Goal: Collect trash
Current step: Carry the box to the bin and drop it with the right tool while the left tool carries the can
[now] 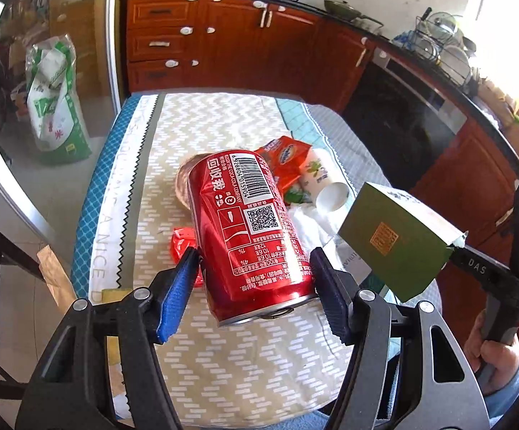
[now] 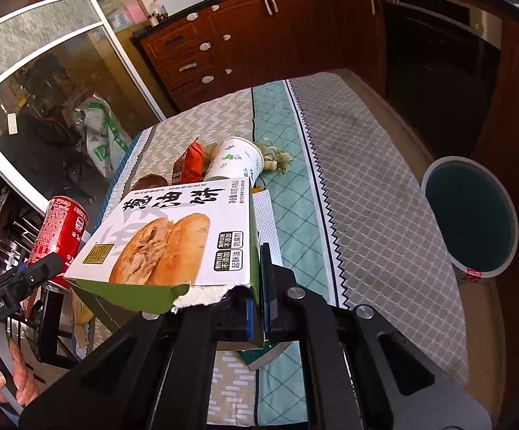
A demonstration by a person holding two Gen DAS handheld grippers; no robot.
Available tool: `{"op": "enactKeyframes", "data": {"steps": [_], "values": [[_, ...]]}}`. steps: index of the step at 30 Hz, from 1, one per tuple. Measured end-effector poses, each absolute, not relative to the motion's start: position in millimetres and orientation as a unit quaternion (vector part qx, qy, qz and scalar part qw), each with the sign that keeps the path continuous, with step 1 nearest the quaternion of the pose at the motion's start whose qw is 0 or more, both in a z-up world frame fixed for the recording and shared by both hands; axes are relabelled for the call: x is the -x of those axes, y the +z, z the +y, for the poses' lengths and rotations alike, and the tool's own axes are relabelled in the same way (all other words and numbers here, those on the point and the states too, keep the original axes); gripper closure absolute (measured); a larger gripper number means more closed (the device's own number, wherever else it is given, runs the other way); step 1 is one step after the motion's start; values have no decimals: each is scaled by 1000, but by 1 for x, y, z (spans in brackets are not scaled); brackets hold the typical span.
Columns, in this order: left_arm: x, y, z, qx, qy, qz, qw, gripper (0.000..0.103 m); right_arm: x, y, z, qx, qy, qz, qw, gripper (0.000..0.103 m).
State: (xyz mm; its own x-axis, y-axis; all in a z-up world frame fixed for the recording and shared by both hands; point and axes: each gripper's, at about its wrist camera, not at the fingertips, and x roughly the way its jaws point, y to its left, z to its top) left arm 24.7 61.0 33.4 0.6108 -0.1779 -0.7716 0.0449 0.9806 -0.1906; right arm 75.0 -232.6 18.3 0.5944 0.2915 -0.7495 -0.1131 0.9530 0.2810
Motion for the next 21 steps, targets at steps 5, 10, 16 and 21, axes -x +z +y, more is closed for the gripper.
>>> {"op": "enactKeyframes", "data": {"steps": [5,10,16,21], "values": [[-39,28,15,49,-113,447,886,38,-74,32,-264,-115,87,422,895,99],[-63,24,-39,18,-162,457,874,38,-74,35,-318,-128,34,412,901,99],[-95,24,-113,-20,-214,460,862,38,-84,16,-408,-154,-52,419,893,99],[-124,21,-173,-47,-248,463,850,38,-104,-21,-470,-174,-105,446,871,99]]}}
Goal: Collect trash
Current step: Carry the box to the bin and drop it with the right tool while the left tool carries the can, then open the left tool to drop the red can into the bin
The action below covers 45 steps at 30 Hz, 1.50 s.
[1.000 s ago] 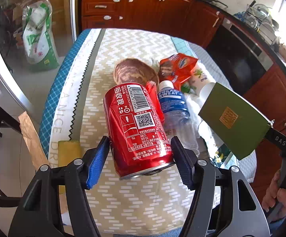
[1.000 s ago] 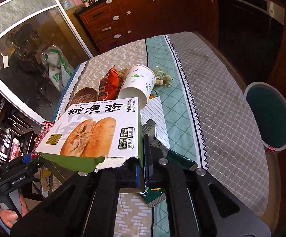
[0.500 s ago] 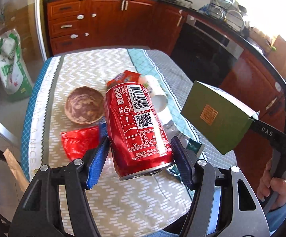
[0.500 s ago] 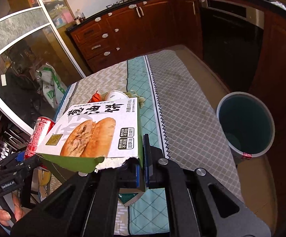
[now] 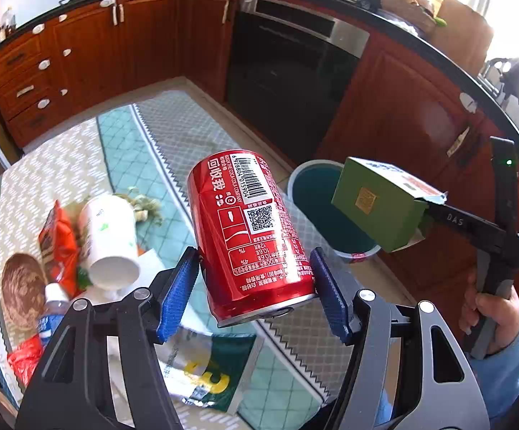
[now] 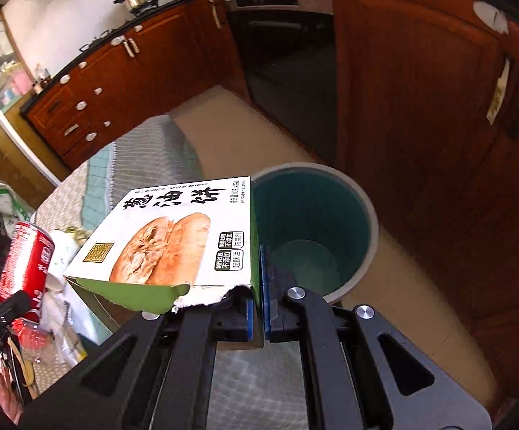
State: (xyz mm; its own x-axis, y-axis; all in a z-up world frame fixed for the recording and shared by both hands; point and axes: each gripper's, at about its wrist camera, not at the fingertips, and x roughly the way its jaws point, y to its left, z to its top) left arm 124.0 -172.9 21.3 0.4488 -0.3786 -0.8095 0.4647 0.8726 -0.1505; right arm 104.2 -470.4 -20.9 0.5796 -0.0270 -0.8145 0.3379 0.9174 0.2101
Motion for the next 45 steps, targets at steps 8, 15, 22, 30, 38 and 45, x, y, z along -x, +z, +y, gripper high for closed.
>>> {"op": "enactKeyframes", "data": {"steps": [8,15,22,30,38,45], "values": [[-161,-1,-253,-86,-271,486,826,38,-144,-83,-516,-200,-127,496,836,91],[-182,-27,-294,-102,-281,511,806,38,-152,-108,-530,-212,-126,507,826,47],[-192,-49,-322,-122,-290,526,790,38,-150,-107,-530,-203,-150,503,827,27],[-189,-70,-360,-149,-308,539,769,38,-147,-114,-540,-206,-166,508,819,23],[-200,-90,-385,-179,-294,552,760,24,-131,-109,-550,-211,-187,505,816,18],[-204,-81,-365,-168,-279,547,771,8,-135,-107,-544,-209,-185,512,812,18]]}}
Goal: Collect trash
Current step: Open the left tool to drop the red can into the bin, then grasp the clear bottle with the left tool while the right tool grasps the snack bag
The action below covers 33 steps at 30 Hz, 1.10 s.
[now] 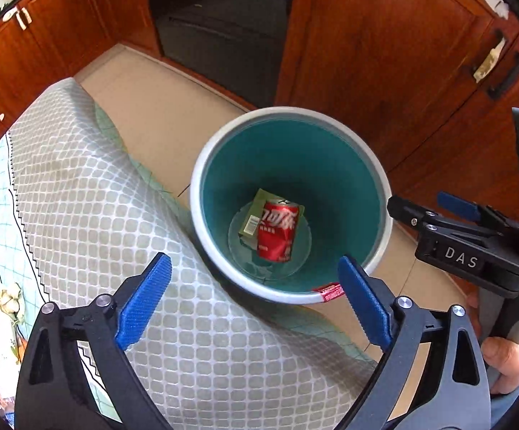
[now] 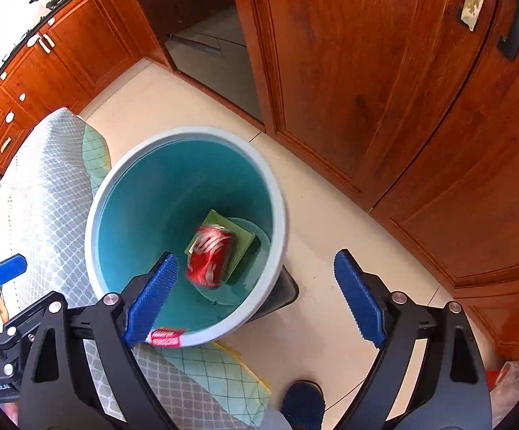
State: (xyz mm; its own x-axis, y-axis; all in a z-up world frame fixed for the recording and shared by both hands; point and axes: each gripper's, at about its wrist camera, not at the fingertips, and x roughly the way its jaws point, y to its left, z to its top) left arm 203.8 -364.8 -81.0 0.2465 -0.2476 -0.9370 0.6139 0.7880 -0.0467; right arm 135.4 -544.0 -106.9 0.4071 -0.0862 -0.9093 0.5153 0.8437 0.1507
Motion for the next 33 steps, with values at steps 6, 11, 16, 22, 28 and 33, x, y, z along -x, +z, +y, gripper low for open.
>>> {"op": "enactKeyframes", "data": {"steps": [6,11,16,22,28,33], "values": [[-199,-75,-343,-157,-273,550,774,5,-135,-97,-532,-198,-188,521,809,18],[-179,-62,-324,-149,-269,544,781,5,-131,-85,-514,-182,-186,520,814,18],[-161,-45,-287,-132,-256,537,793,5,-130,-72,-484,-166,-170,520,820,18],[-143,-22,-218,-111,-219,525,815,4,-127,-59,-428,-139,-126,522,832,18],[-135,-7,-136,-79,-165,523,832,4,-123,-50,-361,-108,-71,526,841,13],[-129,-3,-65,-48,-111,524,843,4,-124,-47,-302,-73,-24,534,842,13]]}}
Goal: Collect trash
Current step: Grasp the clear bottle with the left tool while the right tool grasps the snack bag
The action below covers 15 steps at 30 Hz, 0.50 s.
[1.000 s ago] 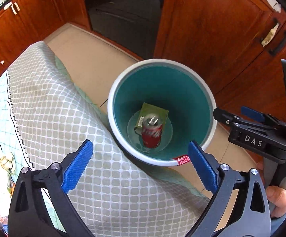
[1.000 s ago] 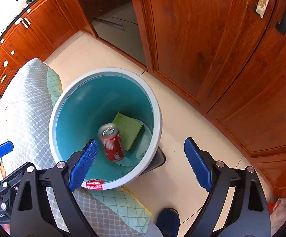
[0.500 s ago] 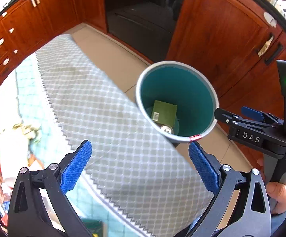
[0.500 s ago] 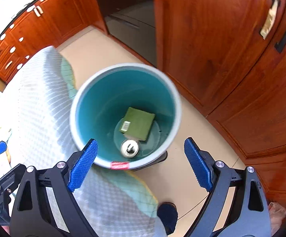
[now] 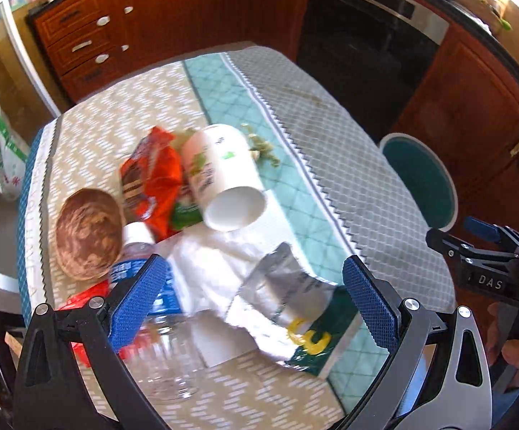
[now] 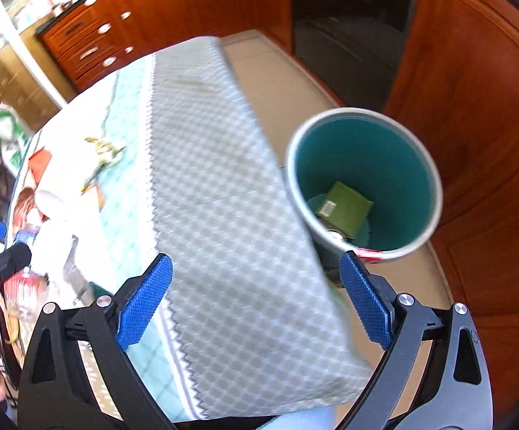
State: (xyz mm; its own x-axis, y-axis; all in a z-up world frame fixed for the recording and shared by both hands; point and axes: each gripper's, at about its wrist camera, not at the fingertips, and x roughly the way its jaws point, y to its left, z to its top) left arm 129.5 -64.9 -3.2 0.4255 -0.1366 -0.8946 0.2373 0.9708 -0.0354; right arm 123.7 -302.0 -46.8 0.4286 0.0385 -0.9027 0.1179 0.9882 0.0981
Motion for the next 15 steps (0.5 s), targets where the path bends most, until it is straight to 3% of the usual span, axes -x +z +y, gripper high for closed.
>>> {"op": "enactKeyframes", "data": {"steps": [8,15], "values": [[-109,-36,6,-8,-70,551,832,4,-114,-60,-212,-7,63,548,834,13],[-103,-51,37,23,-63,565,823,4,-107,-76,-139,135,141,533,823,13]]}}
